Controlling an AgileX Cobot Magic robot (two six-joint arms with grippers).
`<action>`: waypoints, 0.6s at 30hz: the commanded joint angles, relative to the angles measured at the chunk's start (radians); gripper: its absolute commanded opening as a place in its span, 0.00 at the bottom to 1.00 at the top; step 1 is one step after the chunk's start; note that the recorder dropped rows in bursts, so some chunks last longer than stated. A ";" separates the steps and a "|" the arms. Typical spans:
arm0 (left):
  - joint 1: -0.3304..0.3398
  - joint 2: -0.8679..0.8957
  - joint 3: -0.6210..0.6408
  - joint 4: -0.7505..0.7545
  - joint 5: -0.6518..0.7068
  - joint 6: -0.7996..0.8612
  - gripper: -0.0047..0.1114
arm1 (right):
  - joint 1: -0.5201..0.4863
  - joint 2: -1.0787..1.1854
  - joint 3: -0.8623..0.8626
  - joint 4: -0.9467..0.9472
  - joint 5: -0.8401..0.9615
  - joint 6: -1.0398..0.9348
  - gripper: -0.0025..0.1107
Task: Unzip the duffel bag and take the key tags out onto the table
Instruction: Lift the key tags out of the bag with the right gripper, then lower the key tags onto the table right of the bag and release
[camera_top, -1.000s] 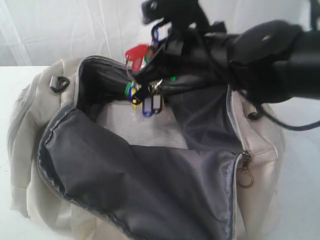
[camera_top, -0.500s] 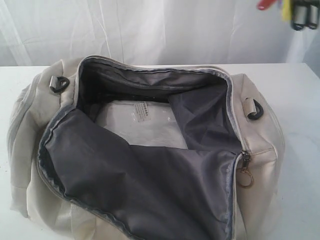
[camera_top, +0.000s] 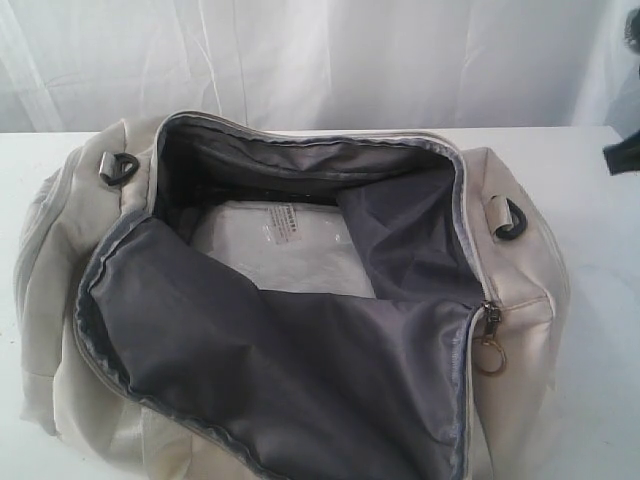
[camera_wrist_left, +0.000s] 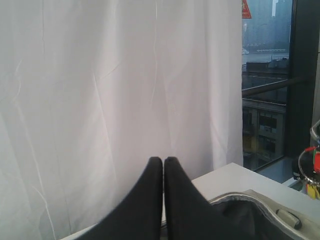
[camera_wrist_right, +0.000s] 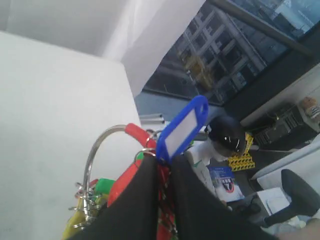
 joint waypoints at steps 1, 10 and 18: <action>-0.005 -0.007 0.002 -0.002 -0.009 -0.006 0.11 | -0.011 0.074 0.068 -0.010 0.077 0.060 0.02; -0.005 -0.007 0.002 -0.002 -0.014 -0.006 0.11 | -0.011 0.254 0.134 -0.010 0.308 0.161 0.02; -0.005 -0.007 0.002 -0.002 -0.014 -0.006 0.11 | -0.011 0.330 0.145 -0.010 0.763 0.224 0.02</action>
